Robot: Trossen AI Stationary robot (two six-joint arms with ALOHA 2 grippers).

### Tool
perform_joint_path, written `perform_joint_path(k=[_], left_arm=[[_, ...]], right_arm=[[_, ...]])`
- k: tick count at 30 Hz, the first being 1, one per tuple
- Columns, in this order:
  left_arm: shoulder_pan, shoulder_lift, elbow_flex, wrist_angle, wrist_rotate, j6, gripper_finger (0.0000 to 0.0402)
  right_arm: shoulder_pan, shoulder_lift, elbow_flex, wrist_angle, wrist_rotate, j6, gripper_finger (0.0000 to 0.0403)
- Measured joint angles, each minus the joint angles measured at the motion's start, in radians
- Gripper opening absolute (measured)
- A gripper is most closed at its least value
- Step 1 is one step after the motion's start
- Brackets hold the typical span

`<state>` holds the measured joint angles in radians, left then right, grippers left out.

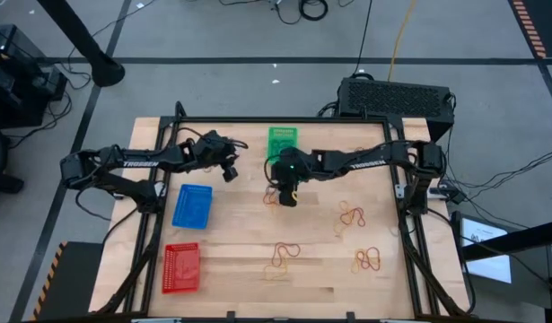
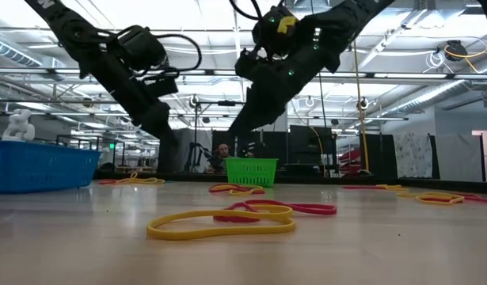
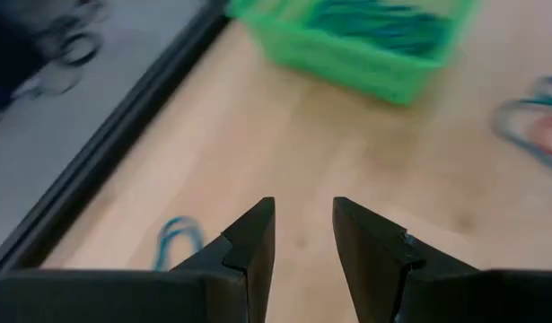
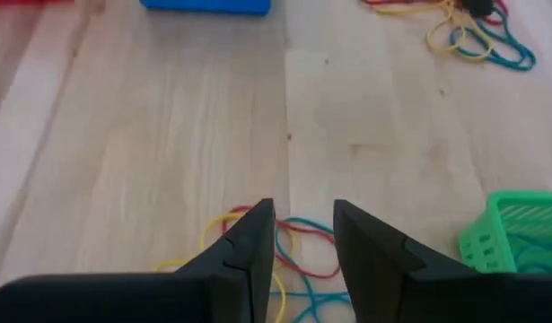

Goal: Sort rubber bands into baskets
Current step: Put the blue rubber band into the green bin

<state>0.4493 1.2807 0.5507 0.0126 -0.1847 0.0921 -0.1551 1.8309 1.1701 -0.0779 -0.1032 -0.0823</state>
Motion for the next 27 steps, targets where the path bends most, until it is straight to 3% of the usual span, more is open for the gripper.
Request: perform_joint_path(k=[10, 16, 22, 27], left_arm=[[0.050, 0.073, 0.000, 0.004, -0.012, -0.027, 0.0123], [0.054, 0.087, 0.000, 0.015, -0.006, -0.027, 0.0123], [0.055, 0.087, 0.000, 0.017, -0.003, -0.027, 0.0123], [0.055, 0.087, 0.000, 0.016, -0.002, -0.026, 0.0123]], right_arm=[[0.000, 0.000, -0.083, 0.002, 0.001, -0.119, 0.0109], [-0.010, 0.016, -0.130, 0.183, 0.007, -0.113, 0.0109], [-0.023, 0.102, -0.134, 0.198, 0.012, -0.078, 0.0109], [-0.022, 0.153, -0.120, 0.197, 0.168, -0.035, 0.0109]])
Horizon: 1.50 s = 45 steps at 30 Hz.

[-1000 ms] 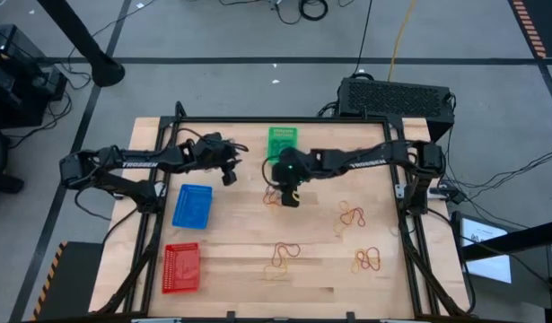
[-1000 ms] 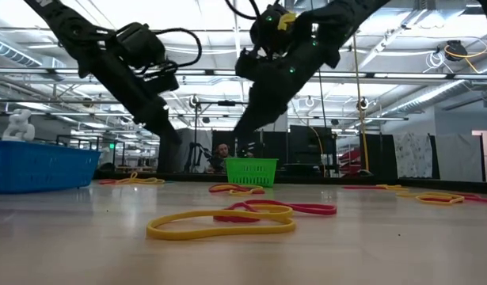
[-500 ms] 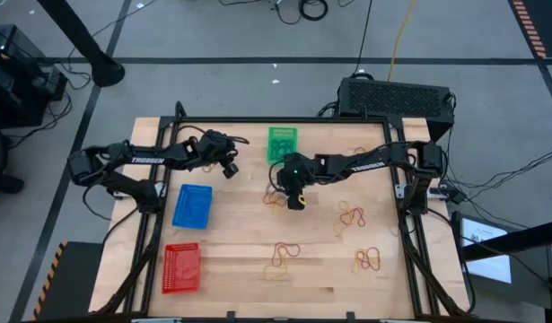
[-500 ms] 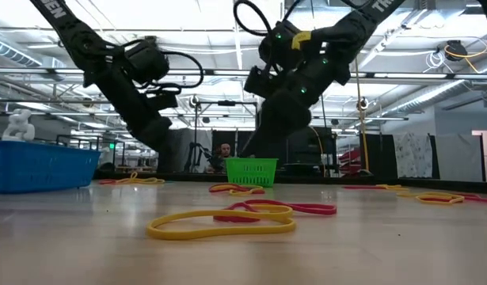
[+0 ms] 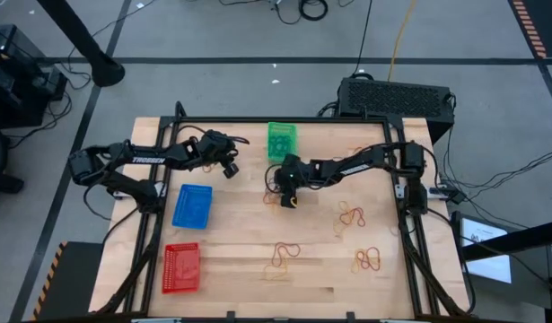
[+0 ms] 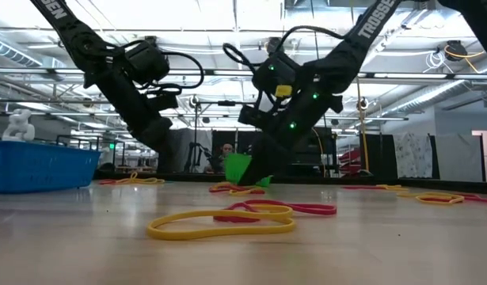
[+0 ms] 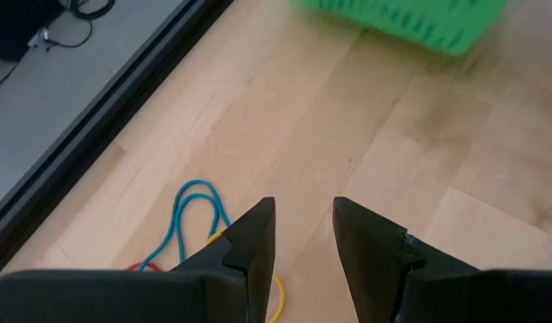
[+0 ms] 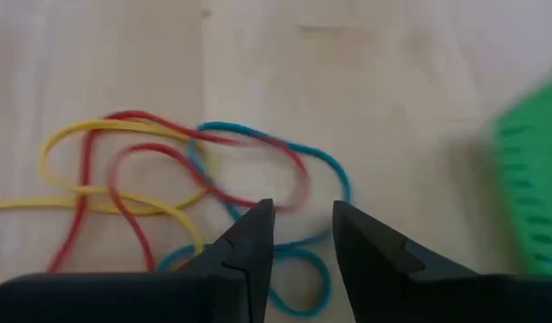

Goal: Sort rubber bands into baskets
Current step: Put the blue rubber band into the green bin

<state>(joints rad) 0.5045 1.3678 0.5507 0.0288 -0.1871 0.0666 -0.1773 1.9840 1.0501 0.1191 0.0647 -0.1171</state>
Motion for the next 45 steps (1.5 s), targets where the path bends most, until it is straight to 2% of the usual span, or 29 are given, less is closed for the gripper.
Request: perform_joint_path(k=[6, 13, 17, 19, 21, 27, 31, 36, 45], left_arm=[[-0.001, 0.000, 0.000, 0.000, 0.000, 0.000, 0.0123], [-0.001, 0.000, 0.000, -0.001, 0.004, 0.001, 0.0123], [-0.001, 0.000, 0.000, -0.002, 0.004, 0.000, 0.0123], [-0.001, 0.000, 0.000, -0.002, 0.004, 0.000, 0.0123], [-0.001, 0.000, 0.000, -0.002, 0.004, 0.000, 0.0123], [-0.001, 0.000, 0.000, -0.004, 0.005, -0.002, 0.0123], [-0.001, 0.000, 0.000, -0.006, 0.013, -0.001, 0.0123], [-0.001, 0.000, 0.000, -0.008, 0.021, 0.000, 0.0123], [-0.001, 0.000, 0.000, -0.008, 0.027, 0.000, 0.0123]], right_arm=[[-0.002, -0.024, 0.014, -0.129, 0.014, 0.023, 0.0109], [-0.002, -0.030, 0.014, -0.166, 0.011, 0.054, 0.0105], [0.003, -0.030, 0.016, -0.195, 0.007, 0.068, 0.0062], [0.002, -0.032, 0.017, -0.208, -0.019, 0.078, 0.0025], [0.000, -0.032, 0.017, -0.212, -0.054, 0.077, 0.0008], [0.002, -0.048, 0.044, -0.252, -0.071, 0.050, 0.0002], [0.001, -0.110, 0.077, -0.257, -0.070, -0.013, 0.0001], [-0.014, -0.193, 0.090, -0.271, -0.017, -0.071, 0.0001], [-0.076, -0.316, 0.092, -0.082, -0.003, -0.125, 0.0000]])
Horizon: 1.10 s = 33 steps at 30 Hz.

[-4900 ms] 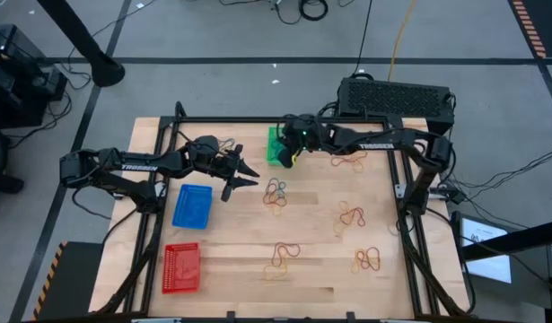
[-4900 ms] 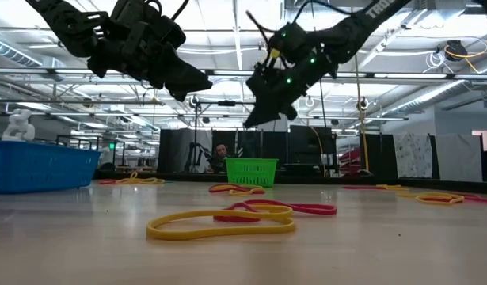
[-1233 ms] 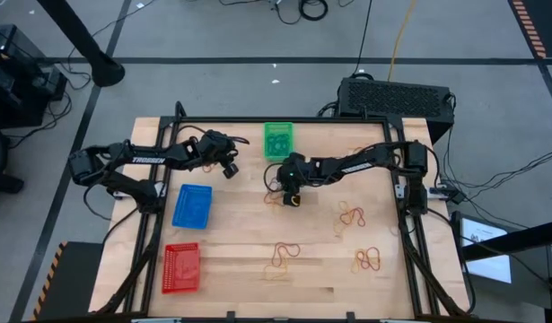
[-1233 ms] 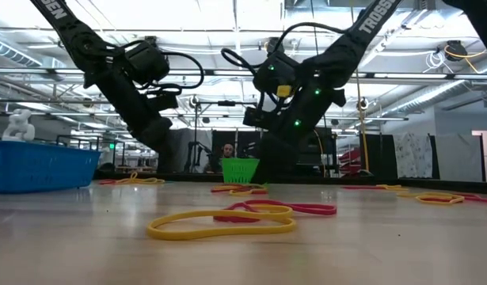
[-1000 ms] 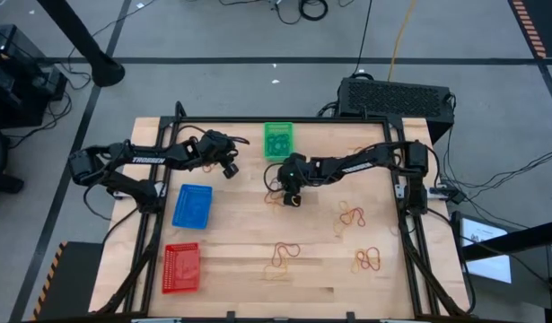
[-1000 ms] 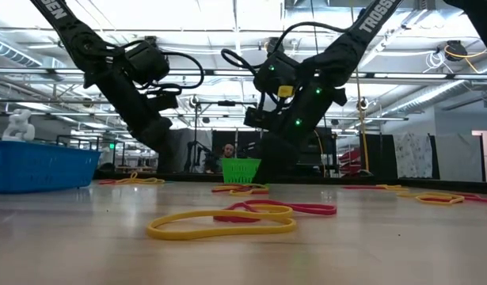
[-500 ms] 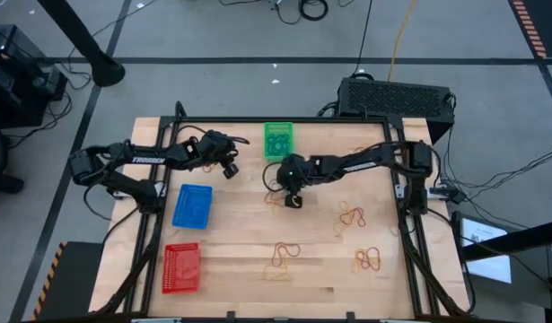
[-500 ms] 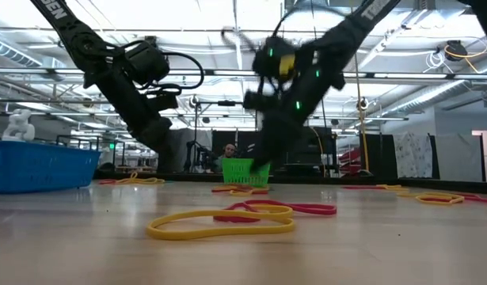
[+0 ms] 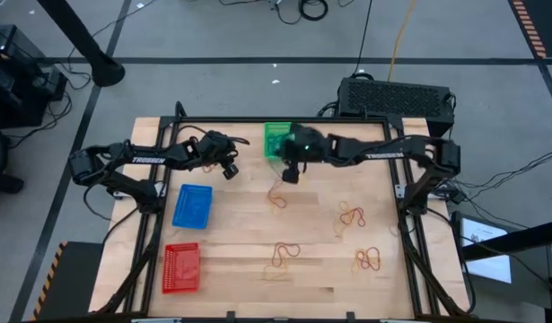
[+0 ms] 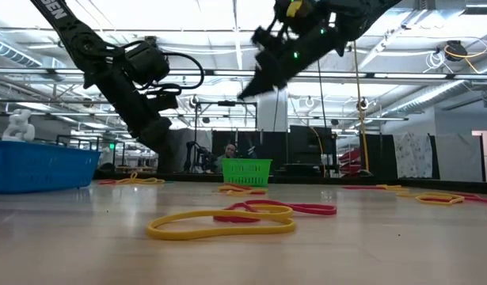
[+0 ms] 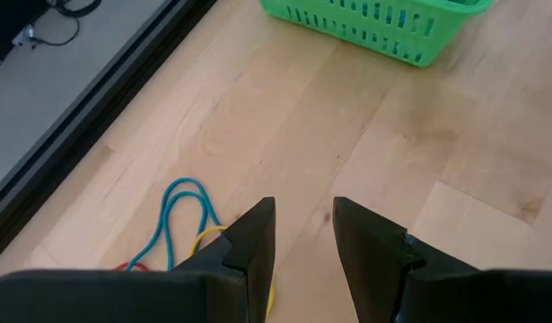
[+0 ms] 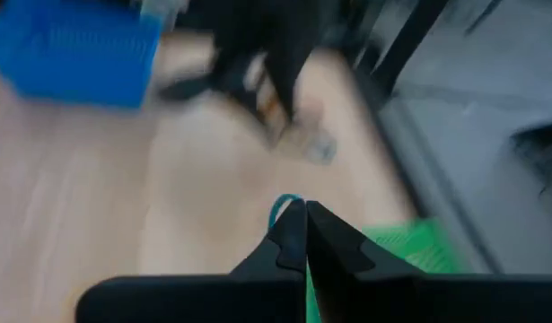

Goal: Sort rubber bands into baskets
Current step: Put the blue rubber band into the green bin

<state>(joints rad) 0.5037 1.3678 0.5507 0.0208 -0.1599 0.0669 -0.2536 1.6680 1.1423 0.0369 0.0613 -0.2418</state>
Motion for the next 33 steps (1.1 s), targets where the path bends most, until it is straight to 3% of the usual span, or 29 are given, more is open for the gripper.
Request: perform_joint_path(k=[5, 10, 23, 33], left_arm=[[0.000, 0.000, 0.000, 0.000, 0.000, 0.000, 0.0123], [0.000, 0.000, 0.000, 0.000, 0.000, 0.000, 0.0123], [0.000, 0.000, 0.000, 0.000, 0.000, 0.001, 0.0123], [0.001, 0.000, 0.000, 0.005, -0.048, 0.016, 0.0123]], right_arm=[[-0.037, -0.028, 0.002, 0.160, -0.001, -0.023, 0.0000], [-0.095, -0.015, 0.002, 0.207, -0.003, -0.036, 0.0000], [-0.225, 0.147, 0.000, 0.195, -0.009, 0.076, 0.0000], [-0.229, 0.161, 0.000, 0.166, -0.013, 0.156, 0.0000]])
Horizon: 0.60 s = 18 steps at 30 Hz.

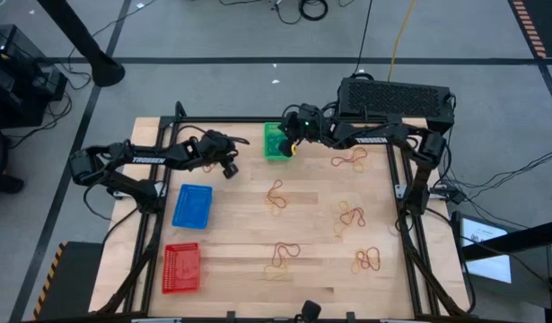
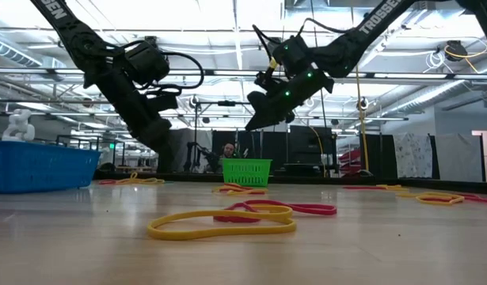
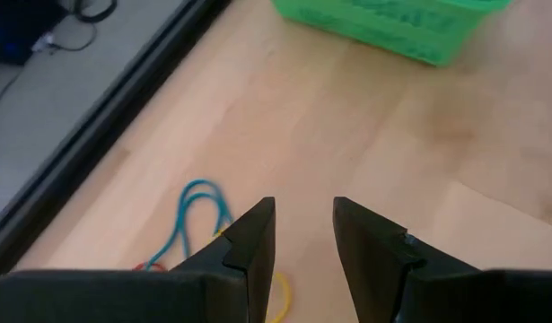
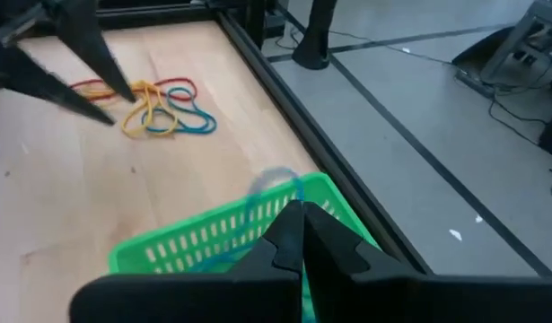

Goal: Sort rubber bands into baskets
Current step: Put the blue rubber band into the green bin

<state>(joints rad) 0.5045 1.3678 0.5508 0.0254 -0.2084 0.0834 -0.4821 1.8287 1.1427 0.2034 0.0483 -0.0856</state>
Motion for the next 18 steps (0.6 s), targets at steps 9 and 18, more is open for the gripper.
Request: perform_joint_path(k=[9, 18], left_arm=[[0.074, 0.000, 0.145, -0.133, 0.055, -0.156, 0.0123], [0.181, 0.026, 0.210, -0.233, 0.118, -0.178, 0.0123]], right_arm=[[-0.010, -0.003, 0.000, -0.119, -0.001, 0.048, 0.0019], [0.002, -0.003, 0.000, -0.192, 0.000, -0.010, 0.0088]])
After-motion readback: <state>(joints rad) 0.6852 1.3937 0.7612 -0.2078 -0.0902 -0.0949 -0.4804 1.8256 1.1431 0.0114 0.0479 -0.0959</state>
